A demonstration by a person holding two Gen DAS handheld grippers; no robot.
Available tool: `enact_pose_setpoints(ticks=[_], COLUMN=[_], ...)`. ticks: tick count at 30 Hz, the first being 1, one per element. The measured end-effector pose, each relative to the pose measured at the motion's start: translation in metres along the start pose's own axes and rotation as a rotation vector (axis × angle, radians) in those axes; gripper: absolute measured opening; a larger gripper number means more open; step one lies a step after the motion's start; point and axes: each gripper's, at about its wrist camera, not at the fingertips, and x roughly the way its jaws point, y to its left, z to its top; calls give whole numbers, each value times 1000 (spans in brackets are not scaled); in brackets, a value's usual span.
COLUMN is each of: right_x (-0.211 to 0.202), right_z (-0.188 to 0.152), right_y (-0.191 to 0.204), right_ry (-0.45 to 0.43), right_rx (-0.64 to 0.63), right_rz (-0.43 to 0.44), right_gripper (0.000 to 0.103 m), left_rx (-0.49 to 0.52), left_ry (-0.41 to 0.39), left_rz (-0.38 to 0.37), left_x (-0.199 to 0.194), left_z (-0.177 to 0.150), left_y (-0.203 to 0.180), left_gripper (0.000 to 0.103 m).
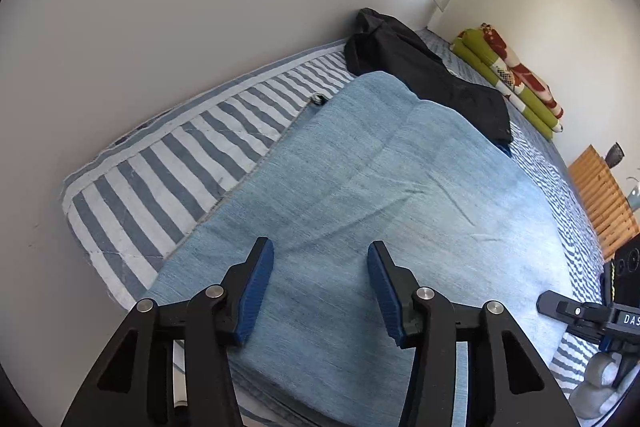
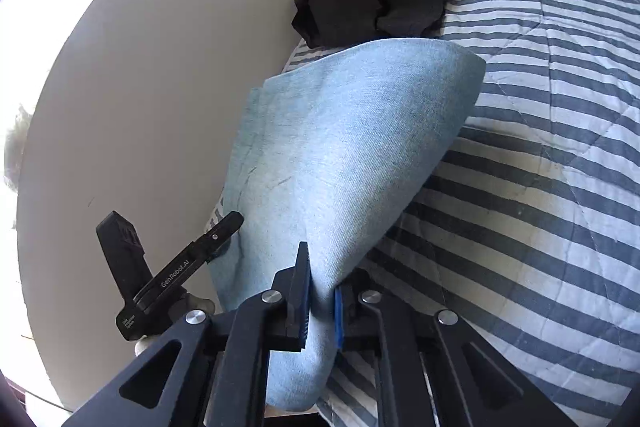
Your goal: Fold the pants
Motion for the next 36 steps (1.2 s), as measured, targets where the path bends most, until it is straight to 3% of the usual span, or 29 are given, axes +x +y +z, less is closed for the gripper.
enact_pose_setpoints(ticks=[5, 9, 14, 22, 25, 27, 29, 31, 33, 36], right_x=[-39, -91, -175, -320, -347, -353, -371, -392, -403, -392], right_z=[-9, -18, -42, -66, -68, -73, -86, -104, -122, -143], right_y=[-14, -44, -93, -195, -230, -245, -248, -240, -226, -204], right_ry=[-41, -85, -117, -205, -218, -192, -248, -317, -356, -359], right_rx=[27, 59, 46, 110, 127, 135, 157, 147, 124, 75], right_rz=[-49, -75, -209, -472, -551, -597, -663, -661, -604, -550], right_gripper=[7, 7, 7, 7, 8, 16, 17, 17, 17, 17], left_rx=[77, 106, 155, 277, 336, 378, 414, 450, 472, 500], left_ry=[8, -6, -11, 129, 178, 208, 238, 269, 287, 302], left_rz=[-17, -95, -184, -336, -377, -401, -412, -417, -408, -380], left_x=[-2, -20, -47, -46, -50, -52, -49, -44, -40, -26], left_z=[-21, -42, -77, -142, -171, -189, -205, -216, -225, -232], left_y=[-44, -83, -133, -248, -295, -325, -351, -368, -379, -389], left_gripper=[51, 51, 51, 51, 51, 51, 51, 51, 52, 51])
